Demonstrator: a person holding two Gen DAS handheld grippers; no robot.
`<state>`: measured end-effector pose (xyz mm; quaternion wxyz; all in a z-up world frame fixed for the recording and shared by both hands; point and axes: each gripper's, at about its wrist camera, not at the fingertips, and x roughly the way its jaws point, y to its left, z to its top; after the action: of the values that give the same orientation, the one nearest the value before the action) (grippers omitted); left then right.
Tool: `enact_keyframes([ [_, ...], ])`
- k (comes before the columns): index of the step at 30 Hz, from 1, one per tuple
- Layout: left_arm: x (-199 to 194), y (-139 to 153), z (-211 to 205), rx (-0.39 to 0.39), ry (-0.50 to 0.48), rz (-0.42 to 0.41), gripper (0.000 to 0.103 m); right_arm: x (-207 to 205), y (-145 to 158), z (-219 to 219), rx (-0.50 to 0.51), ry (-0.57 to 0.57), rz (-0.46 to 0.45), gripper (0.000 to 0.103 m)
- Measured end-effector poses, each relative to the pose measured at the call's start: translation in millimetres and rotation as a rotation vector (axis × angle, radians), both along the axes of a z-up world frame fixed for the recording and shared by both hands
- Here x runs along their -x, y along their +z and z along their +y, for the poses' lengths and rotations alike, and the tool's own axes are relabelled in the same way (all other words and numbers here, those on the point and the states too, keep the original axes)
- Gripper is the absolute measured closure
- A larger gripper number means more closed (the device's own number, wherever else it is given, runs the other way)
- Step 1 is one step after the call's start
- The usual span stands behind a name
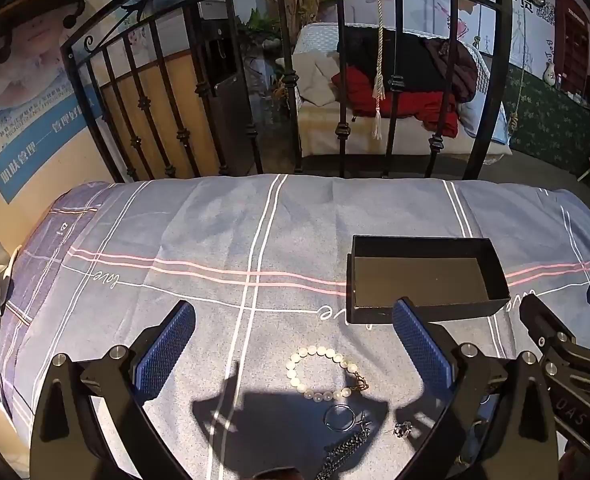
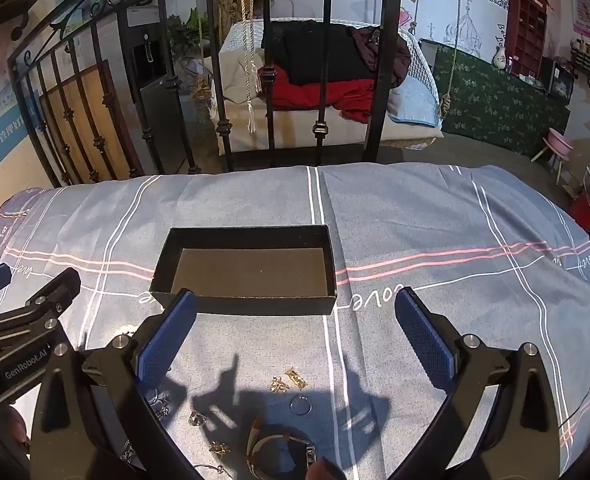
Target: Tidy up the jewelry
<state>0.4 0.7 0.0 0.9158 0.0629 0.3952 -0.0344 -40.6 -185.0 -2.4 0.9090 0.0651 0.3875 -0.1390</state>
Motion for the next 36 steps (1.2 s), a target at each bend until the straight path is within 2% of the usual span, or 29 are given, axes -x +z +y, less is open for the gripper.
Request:
enact_keyframes([
  [36, -0.3, 0.9, -3.2, -0.007, -0.010, -0.004, 0.006, -2.3, 2.1, 1.2, 0.006, -0.001, 0.005, 0.005],
])
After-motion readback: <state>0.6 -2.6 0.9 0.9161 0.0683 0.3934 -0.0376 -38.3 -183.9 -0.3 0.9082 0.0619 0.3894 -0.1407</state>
